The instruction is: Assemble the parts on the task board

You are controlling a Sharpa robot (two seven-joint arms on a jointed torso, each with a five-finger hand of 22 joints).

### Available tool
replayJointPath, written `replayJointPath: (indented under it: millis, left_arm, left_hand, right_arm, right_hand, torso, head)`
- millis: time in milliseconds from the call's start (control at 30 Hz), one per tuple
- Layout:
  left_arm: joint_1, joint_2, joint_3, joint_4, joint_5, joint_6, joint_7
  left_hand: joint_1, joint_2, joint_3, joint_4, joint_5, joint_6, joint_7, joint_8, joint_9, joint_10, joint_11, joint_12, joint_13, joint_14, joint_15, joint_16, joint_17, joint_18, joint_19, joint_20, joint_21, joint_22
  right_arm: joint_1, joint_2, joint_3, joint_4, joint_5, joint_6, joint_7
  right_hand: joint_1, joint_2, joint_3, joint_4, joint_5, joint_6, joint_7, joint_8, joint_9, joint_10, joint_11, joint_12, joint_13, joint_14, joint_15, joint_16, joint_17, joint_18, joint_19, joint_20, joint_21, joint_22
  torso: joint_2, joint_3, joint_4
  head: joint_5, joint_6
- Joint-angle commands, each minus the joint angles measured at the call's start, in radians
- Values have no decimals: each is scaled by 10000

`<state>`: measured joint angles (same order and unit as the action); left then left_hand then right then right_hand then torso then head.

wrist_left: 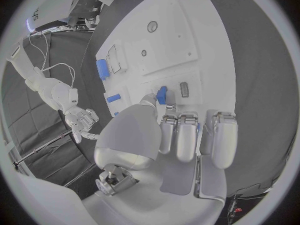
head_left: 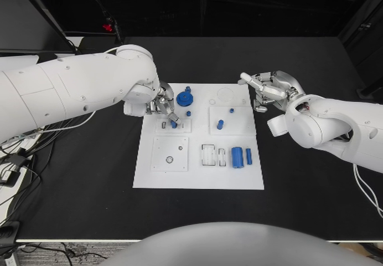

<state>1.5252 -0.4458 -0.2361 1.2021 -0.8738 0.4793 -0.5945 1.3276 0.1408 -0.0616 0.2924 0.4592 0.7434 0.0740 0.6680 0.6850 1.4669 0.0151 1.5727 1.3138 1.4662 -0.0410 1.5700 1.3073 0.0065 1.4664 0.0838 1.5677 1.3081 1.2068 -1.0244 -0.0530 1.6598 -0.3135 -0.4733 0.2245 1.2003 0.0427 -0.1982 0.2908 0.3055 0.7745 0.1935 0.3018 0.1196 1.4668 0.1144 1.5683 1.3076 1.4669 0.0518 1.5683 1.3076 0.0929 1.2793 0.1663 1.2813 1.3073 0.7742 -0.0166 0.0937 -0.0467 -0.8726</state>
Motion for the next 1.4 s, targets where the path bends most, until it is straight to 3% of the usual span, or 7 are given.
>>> replayJointPath:
  millis: [33,267,367,633,1000,1400]
  left_arm:
    - [8,14,4,4,-18,-6,188]
    - [4,0,4,39,-18,-148,299]
    - [2,-16,4,59,-18,-231,343]
    - [1,-78,4,96,-18,-409,468]
    - [1,-193,4,223,12,-805,709]
    - [4,-753,4,732,665,-1434,725]
  left_hand:
    - [543,306,149,-13,452,-47,-54,-34,23,1039,-52,-19,2570,1046,-45,8,2635,-65,1044,-92,31,2627]
    - [1062,15,562,-92,1182,-84,-58,9,79,1039,-57,-19,2570,1046,-53,8,2635,-65,1044,-89,31,2627]
    - [1259,-113,741,-103,1315,-99,-46,37,111,1039,-48,-19,2570,1046,-48,8,2635,-65,1044,-86,31,2627]
    - [1533,-330,993,-134,1372,-118,-30,82,160,1039,-35,-19,2570,1046,-39,8,2635,-65,1044,-74,31,2627]
    - [1570,-384,1022,-138,1370,-120,-26,90,169,1039,-31,-19,2570,1046,-37,8,2635,-65,1044,-71,31,2627]
    - [1567,-383,1042,-109,1369,-104,-20,102,175,1039,-27,-19,2570,1046,-36,8,2635,-65,1044,-70,31,2627]
  right_arm:
    - [12,2,5,18,16,-35,50]
    - [12,-5,5,13,16,-40,50]
    - [12,-9,5,7,16,-43,50]
    - [11,-16,5,-10,16,-51,43]
    - [10,-10,5,-25,16,-50,40]
    - [9,-8,4,-43,16,-44,39]
  right_hand:
    - [-31,97,-65,-7,35,-87,8,35,9,1040,59,25,2632,1039,68,25,2632,37,-37,17,-58,588]
    - [-31,97,-65,-7,35,-87,8,35,9,1040,59,25,2632,1039,68,25,2632,37,-37,17,-58,588]
    - [-31,97,-65,-7,35,-87,8,35,9,1040,59,25,2632,1039,68,25,2632,37,-37,17,-58,588]
    - [-31,97,-65,-7,35,-87,8,35,9,1040,59,25,2632,1039,68,25,2632,37,-37,17,-58,588]
    - [-31,97,-65,-7,35,-87,8,35,9,1040,59,25,2632,1039,68,25,2632,37,-37,17,-58,588]
    - [-31,97,-65,-7,35,-87,8,35,9,1040,59,25,2632,1039,68,25,2632,37,-37,17,-58,588]
  torso:
    - [-4,1,-1]
    - [-5,4,9]
    - [1,1,11]
    - [3,-2,6]
    - [1,-1,2]
    - [-4,9,16]
  head:
    - [-14,0]
    - [-27,0]
    - [-28,0]
    - [-26,0]
    - [-14,0]
    - [-12,0]
